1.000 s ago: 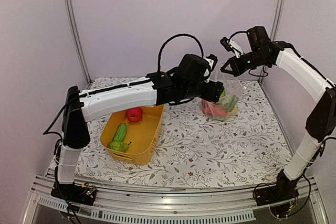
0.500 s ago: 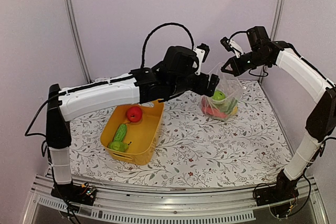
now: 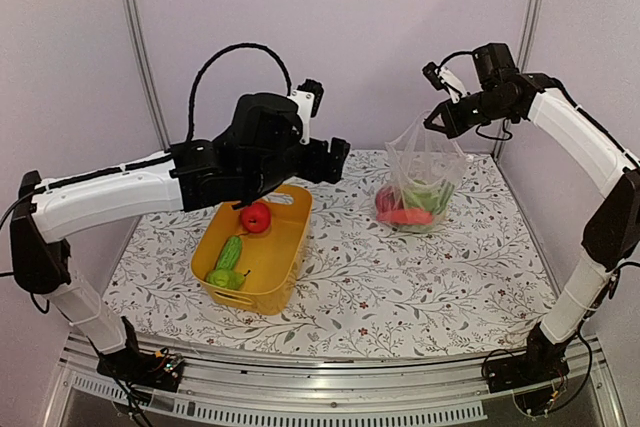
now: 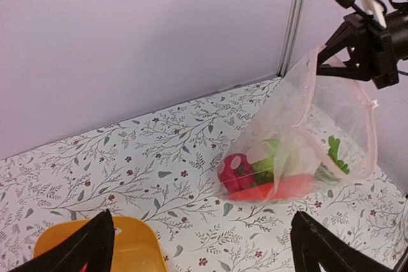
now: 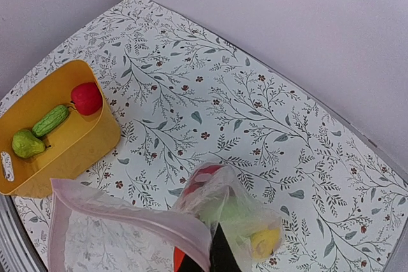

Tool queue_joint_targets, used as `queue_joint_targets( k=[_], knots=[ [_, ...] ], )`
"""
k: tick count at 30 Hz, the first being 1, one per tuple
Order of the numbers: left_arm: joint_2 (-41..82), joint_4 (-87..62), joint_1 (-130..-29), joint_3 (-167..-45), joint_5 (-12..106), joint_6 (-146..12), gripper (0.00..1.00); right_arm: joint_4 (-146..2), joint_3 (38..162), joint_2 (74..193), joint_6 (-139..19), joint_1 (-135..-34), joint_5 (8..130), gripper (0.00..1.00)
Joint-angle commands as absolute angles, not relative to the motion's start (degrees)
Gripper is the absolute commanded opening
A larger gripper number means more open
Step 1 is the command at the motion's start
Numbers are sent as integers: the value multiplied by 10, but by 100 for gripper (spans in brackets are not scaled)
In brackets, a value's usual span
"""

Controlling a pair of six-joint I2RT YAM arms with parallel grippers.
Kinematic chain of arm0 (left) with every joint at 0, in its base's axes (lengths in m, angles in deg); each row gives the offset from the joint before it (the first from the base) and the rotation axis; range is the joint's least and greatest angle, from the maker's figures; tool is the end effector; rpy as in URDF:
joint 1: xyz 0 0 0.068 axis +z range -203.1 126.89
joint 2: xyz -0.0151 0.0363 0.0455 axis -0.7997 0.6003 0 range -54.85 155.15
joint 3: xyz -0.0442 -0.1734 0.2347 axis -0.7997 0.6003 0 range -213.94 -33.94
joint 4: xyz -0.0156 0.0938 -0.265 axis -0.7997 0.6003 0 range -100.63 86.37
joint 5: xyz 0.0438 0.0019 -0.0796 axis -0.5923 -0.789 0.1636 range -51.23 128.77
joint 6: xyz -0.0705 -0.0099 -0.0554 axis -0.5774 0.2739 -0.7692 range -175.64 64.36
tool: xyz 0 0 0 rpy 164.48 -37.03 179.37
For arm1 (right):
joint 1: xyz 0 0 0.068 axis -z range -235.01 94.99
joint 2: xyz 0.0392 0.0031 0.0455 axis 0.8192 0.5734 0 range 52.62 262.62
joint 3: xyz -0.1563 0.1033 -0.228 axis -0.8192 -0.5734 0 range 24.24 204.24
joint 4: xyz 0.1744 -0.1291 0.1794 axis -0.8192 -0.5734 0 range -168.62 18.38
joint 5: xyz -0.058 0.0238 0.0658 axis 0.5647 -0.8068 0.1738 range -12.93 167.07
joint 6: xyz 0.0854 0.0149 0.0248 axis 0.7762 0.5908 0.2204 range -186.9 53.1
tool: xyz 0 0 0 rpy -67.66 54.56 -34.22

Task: Place the food in the zip-top bag and seal the zipper
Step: Pick up the fake fruit from the bin.

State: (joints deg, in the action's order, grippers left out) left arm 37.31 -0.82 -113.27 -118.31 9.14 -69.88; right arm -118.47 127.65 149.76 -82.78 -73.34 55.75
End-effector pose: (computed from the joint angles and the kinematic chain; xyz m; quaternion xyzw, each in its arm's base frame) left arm 0.2535 -0.3620 0.3801 0.1653 0.7772 -0.1809 0.5796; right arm 0.3961 0.1621 0.3901 -0.3364 0.8305 0.1767 0.4072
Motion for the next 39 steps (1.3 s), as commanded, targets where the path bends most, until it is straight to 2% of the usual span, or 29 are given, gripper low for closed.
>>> queue_joint_targets(
  k=[1,7,21,28,39],
  knots=[
    [351,104,-1098,-1134,75,-769,94,-1162,1285,1485,-831,-736,571,0],
    [323,184,-1072,-1056,82,-826,91,-1150,1260,1485,-836,-736,567,0],
    [285,252,-1054,-905,82,-903,91,-1126,1212,1476,-837,-736,548,0],
    [334,308,-1027,-916,158,-887,81,-1117,1192,1469,-840,-736,547,0],
    [435,424,-1026,-964,184,-870,71,-1101,1169,1461,-846,-736,546,0]
  ],
)
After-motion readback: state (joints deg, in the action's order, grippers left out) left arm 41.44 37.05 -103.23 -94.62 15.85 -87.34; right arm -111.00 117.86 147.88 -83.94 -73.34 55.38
